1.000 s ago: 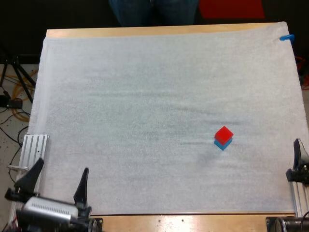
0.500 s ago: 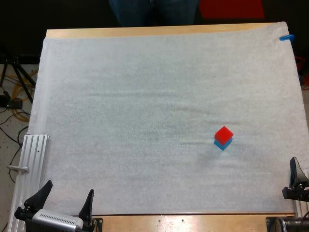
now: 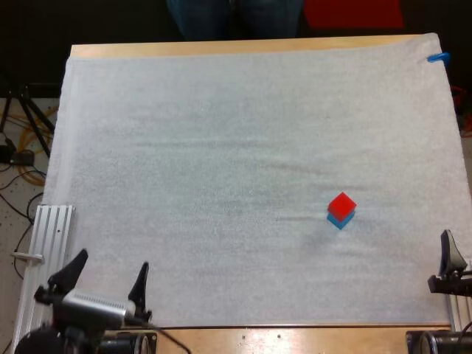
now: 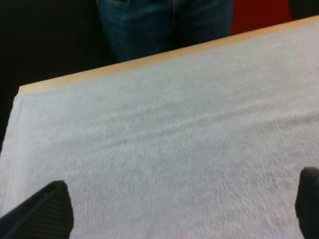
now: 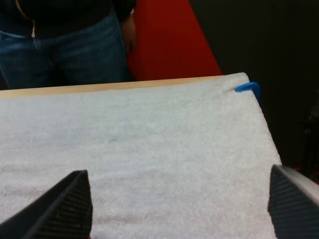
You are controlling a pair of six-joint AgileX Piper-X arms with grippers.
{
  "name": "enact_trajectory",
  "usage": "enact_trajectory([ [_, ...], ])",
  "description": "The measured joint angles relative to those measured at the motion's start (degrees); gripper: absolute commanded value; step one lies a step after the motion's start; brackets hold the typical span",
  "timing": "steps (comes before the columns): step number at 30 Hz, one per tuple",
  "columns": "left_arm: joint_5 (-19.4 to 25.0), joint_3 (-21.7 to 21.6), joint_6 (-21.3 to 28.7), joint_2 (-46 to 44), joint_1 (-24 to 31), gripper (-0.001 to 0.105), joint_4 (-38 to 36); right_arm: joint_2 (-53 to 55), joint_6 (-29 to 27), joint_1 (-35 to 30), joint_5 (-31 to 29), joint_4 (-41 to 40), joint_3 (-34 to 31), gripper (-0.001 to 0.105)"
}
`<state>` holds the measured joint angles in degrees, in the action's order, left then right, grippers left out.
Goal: Stack red cube on blue cube
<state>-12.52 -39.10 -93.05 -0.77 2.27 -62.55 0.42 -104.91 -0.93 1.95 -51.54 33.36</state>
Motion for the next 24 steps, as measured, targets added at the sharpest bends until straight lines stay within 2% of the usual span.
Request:
enact_trajectory([
  [4,0.0,4.94,0.0,0.0,0.0,0.087,5.91,0.0,0.02,0.0,0.0,2.55,-1.75,0.071],
  [8,0.1,8.02,0.07,0.0,0.0,0.087,7.52,0.0,0.02,0.0,0.0,2.91,-3.68,0.071],
  [18,0.1,10.87,0.07,0.0,0.0,0.087,6.24,0.0,0.02,0.0,0.0,1.79,-5.78,0.071],
  [24,0.1,10.83,0.07,0.0,0.0,0.087,6.15,0.0,0.02,0.0,0.0,-2.95,-5.78,0.071],
])
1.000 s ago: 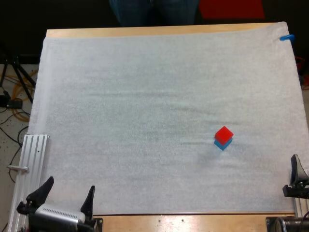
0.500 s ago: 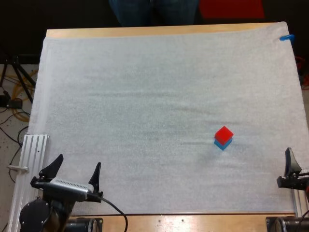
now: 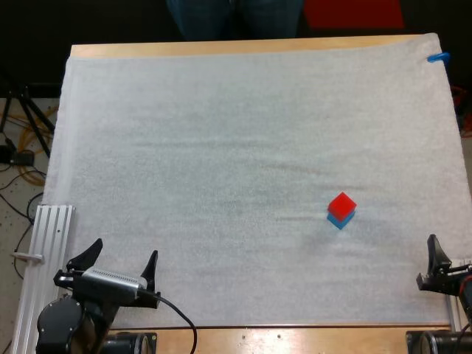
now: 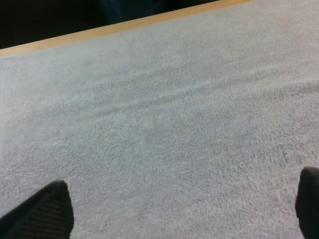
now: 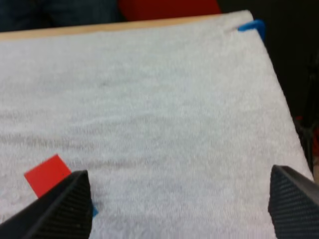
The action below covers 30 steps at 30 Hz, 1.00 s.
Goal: Stack red cube on blue cube
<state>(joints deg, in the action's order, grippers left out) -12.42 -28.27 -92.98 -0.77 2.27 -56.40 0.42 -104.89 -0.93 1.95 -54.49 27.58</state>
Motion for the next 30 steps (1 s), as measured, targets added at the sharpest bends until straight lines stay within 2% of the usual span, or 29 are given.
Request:
enact_trajectory([
  [30,0.0,0.0,0.0,0.0,0.0,0.087,0.0,0.0,2.89,0.0,0.0,-0.96,0.14,0.071],
])
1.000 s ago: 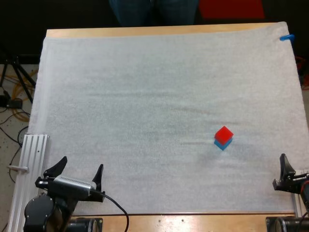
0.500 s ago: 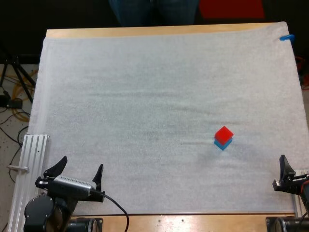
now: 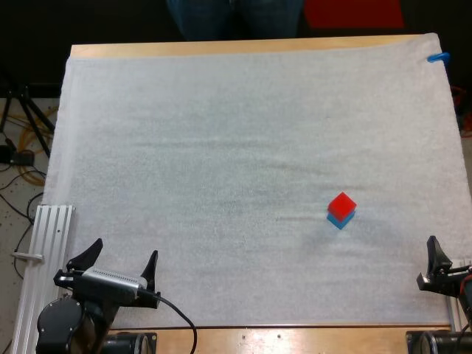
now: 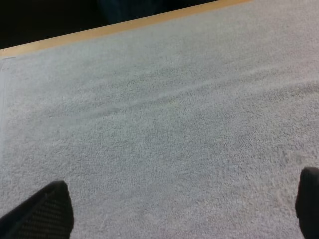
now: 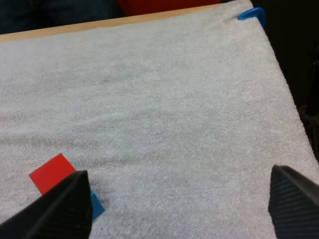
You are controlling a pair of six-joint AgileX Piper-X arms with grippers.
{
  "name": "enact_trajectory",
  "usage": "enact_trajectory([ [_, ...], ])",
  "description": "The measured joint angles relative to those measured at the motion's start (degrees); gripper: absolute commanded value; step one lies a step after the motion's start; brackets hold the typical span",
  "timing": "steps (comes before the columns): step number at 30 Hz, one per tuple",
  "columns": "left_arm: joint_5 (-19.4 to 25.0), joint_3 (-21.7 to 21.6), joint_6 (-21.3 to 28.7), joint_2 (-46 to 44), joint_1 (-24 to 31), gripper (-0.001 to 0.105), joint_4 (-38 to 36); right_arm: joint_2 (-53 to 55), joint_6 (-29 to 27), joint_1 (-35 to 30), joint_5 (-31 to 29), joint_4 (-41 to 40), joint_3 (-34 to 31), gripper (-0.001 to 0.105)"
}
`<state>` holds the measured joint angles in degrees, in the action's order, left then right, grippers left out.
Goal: Stack red cube on blue cube
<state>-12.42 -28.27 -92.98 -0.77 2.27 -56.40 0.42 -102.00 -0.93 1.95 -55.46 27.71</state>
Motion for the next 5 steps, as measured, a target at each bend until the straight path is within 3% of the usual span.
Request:
enact_trajectory([
  [5,0.0,0.0,0.0,0.0,0.0,0.087,0.0,0.0,0.0,0.0,0.0,0.0,0.0,0.071],
])
